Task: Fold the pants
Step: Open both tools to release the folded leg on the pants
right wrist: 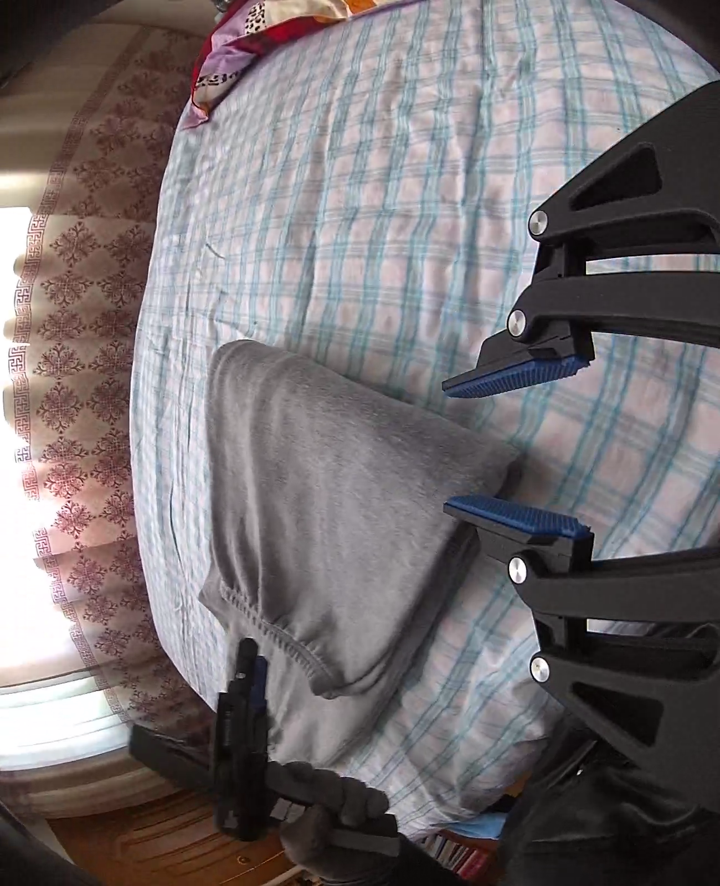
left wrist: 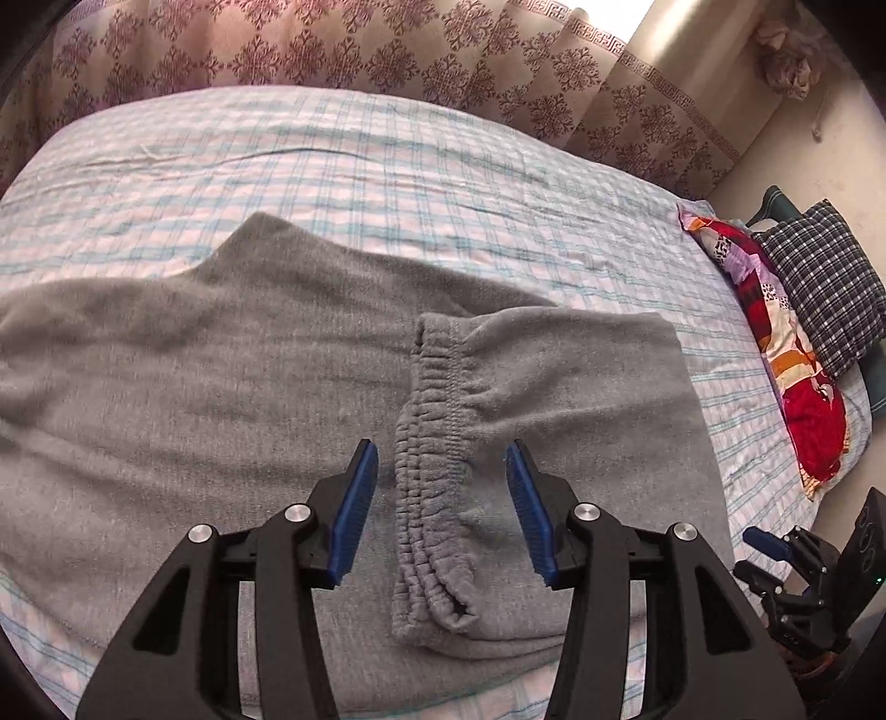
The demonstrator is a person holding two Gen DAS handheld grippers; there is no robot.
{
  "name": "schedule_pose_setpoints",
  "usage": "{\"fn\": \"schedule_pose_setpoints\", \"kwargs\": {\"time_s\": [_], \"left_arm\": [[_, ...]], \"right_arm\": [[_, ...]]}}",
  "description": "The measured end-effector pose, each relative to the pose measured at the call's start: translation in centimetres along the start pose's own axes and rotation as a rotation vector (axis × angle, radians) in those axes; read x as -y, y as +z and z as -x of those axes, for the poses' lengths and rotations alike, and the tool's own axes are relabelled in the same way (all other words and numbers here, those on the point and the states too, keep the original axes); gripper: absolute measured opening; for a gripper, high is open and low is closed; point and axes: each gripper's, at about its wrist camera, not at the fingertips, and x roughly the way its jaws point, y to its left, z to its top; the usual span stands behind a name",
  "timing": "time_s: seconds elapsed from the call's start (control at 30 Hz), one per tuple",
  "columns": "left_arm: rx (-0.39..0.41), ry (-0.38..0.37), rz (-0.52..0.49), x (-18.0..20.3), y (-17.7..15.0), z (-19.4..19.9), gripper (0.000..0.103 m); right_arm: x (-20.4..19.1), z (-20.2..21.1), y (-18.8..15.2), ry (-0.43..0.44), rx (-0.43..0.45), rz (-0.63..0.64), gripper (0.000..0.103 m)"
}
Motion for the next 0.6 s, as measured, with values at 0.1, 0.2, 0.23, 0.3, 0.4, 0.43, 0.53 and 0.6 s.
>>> {"fn": "schedule_pose_setpoints", "kwargs": {"time_s": [0.1, 0.2, 0.23, 0.3, 0.4, 0.43, 0.53, 0.6], "left_arm": [[0.003, -0.036, -0.047, 2.2, -0.4, 0.3, 0.051], [-0.047, -0.044, -0.090, 4.1, -1.7, -1.7, 0.051], [-0.070, -0.034, -0.095, 4.4, -2.2, -2.5, 0.051], [-0.115, -0.016, -0.094, 4.4, -3.3, -4.1, 0.051], [-0.137, 0.019, -0.110, 4.0, -4.6, -5.3, 0.051], [-0.131, 0.020, -0.121, 3.9, -4.9, -5.3, 0.051], [-0.129, 0.018, -0.144, 3.8, -5.8, -5.5, 0.051], [-0.117, 0.022, -0.173, 4.0, -6.3, -5.4, 0.051]], "right_arm": [[-0.7, -0.7, -0.8, 0.011, -0.032, 0.026, 0.038], [-1.5, -1.4, -0.9, -0.031, -0.036, 0.061, 0.039], [-1.6, -1.7, -0.8, -0.047, -0.029, 0.064, 0.039], [-1.5, -2.2, -0.6, -0.091, -0.023, 0.058, 0.039], [-0.7, -2.7, -0.6, -0.126, -0.046, 0.017, 0.044], [-0.4, -2.9, -0.8, -0.133, -0.058, 0.007, 0.048], [1.2, -3.7, -1.6, -0.119, -0.114, -0.055, 0.051], [2.2, -4.1, -2.0, -0.083, -0.130, -0.104, 0.052]]}}
